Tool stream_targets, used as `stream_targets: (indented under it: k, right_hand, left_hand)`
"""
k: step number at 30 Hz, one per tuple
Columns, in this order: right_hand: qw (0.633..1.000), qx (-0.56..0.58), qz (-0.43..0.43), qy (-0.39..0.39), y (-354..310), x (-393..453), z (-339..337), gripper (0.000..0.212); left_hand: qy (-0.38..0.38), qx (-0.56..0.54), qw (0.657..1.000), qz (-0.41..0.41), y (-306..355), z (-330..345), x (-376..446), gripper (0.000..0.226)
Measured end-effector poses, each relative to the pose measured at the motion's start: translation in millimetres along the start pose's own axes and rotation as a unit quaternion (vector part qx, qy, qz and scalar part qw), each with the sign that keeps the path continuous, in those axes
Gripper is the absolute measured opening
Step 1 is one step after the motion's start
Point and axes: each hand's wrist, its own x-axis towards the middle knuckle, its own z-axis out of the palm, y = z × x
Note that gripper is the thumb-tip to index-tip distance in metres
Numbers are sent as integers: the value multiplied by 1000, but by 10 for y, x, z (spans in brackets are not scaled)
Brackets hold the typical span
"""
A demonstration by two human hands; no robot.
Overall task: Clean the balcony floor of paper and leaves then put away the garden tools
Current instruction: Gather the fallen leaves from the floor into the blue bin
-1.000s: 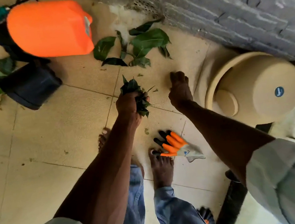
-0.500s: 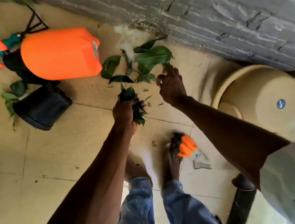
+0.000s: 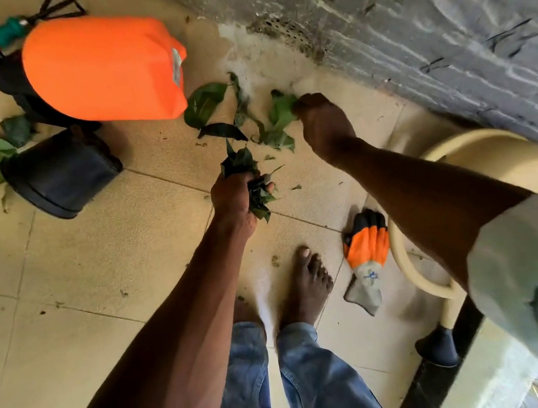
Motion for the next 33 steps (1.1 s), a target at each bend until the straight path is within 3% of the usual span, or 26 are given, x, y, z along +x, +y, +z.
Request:
stream_targets:
  k: [3, 6, 9, 12, 15, 20, 22, 24, 28, 33]
  right_hand:
    - [981, 113, 96, 124, 29, -100, -183, 24]
    - [937, 251, 174, 169, 73, -323, -516, 28]
    - [888, 315, 305, 140, 230, -506, -538, 41]
    - [881, 292, 371, 34, 311, -596, -353, 15]
    - [904, 245, 347, -42, 140, -634, -88, 17]
    - [933, 171, 317, -19, -154, -653, 394, 34]
    - [960, 130, 250, -3, -244, -728, 458, 30]
    - [975, 99, 194, -33, -329, -826, 448, 36]
    - [952, 182, 245, -33, -478, -906, 384, 40]
    - [973, 182, 135, -38, -699, -695, 239, 29]
  left_hand:
    - [3, -2, 1000, -3, -25, 0, -69, 17]
    - [11, 2, 1000, -4, -38, 11, -119, 18]
    - [21, 2, 1000, -12, -68, 20, -133, 17]
    - [17, 11, 1000, -17, -118, 46, -139, 15]
    - [12, 23, 999, -19, -182, 43, -121, 15]
    - [8, 29, 999, -19, -248, -42, -85, 15]
    - [16, 35, 999, -19, -258, -90, -69, 16]
    - [27, 36, 999, -15, -255, -125, -76, 14]
    - [39, 28, 999, -8, -205, -177, -175, 13]
    - [69, -1, 998, -2, -136, -313, -216, 14]
